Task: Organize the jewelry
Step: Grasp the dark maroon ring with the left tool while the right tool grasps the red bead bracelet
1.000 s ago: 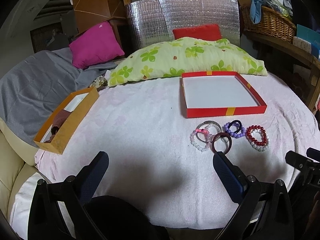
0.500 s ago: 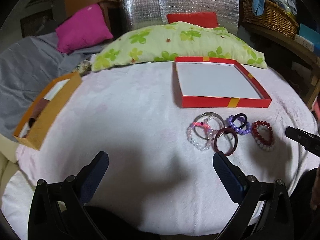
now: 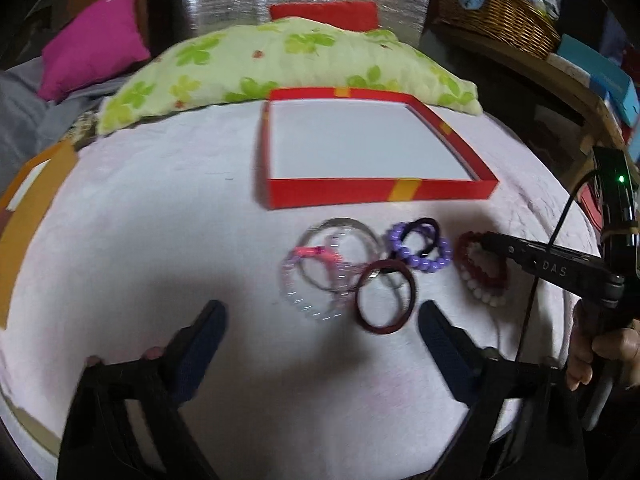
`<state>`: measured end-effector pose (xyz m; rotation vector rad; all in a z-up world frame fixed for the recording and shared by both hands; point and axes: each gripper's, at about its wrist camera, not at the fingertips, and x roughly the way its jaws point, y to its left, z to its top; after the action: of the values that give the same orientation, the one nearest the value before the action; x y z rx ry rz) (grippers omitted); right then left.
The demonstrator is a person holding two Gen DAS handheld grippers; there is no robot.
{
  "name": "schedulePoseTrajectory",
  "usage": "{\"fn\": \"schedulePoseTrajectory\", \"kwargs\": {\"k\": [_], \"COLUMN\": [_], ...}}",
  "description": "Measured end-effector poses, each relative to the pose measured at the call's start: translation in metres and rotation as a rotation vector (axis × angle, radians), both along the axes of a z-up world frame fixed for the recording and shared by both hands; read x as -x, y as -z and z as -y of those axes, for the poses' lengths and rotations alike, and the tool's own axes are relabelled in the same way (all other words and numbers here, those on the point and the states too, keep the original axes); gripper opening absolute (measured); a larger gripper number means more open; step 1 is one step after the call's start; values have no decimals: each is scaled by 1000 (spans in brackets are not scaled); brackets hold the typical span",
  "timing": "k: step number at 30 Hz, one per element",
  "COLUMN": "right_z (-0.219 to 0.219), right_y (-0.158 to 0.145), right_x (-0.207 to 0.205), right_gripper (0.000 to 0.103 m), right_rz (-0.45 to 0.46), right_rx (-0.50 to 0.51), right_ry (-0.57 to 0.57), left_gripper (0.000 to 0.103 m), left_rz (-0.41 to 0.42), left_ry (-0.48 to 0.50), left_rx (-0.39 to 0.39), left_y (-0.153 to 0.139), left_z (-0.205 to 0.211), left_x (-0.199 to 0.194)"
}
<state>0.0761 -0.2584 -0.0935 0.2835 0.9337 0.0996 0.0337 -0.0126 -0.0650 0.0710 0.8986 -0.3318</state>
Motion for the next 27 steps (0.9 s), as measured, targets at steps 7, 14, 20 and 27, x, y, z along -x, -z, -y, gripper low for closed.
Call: {"fn": "schedulePoseTrajectory", "kwargs": {"k": [7,14,20,27], "right_z": [14,29,39,39], "right_y": [-5,-11,-23,-33], "right_x": [4,10,14,15], "right_gripper": [11,11,11,11], "right_rz": [25,54,124,181], "right_rx": [-104,-193,-227,-227], "right_ry": [38,71,110,122], "left_gripper": [45,14,8,8], "left_rz": [-68,-55,-30,21], "left_ry": [57,66,54,28], "left_rx": [-52,-99,-113,-130], "left_y": [20,30,26,-1], "left_z": [32,48,49,46], "left_x": [-20,-30,-23,-4]}}
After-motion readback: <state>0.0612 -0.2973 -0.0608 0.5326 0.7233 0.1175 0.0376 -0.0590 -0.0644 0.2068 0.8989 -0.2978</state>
